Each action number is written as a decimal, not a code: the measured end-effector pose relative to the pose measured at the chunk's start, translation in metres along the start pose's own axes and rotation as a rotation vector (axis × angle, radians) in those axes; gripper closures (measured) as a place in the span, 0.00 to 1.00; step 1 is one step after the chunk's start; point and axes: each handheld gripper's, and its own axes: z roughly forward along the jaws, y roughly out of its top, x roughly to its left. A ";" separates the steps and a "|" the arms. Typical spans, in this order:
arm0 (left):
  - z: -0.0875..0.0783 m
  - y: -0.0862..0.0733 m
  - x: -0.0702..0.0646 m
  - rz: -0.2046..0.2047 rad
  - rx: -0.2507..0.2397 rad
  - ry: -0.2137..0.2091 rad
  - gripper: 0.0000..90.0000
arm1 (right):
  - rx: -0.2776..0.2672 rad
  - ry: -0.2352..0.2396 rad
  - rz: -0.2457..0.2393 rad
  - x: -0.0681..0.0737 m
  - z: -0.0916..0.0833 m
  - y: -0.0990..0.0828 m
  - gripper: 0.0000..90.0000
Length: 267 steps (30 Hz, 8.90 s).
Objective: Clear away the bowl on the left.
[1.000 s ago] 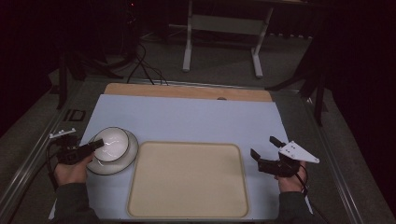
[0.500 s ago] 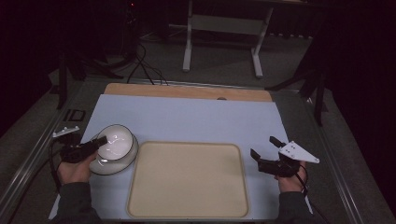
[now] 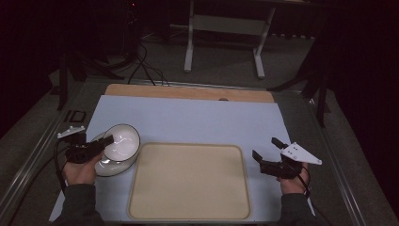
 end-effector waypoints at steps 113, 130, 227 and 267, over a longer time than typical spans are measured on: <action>0.059 -0.023 -0.104 0.199 0.141 -0.119 0.89 | -0.004 -0.003 -0.006 0.000 -0.001 0.000 0.12; 0.068 -0.031 -0.117 0.210 0.164 -0.137 0.89 | -0.004 -0.003 -0.006 0.000 -0.001 0.000 0.12; 0.103 -0.073 -0.139 0.240 0.289 -0.141 0.86 | -0.003 0.000 -0.009 0.001 -0.001 0.000 0.12; 0.049 -0.032 -0.129 0.350 0.057 -0.018 0.40 | -0.009 -0.001 -0.009 0.001 -0.002 0.000 0.12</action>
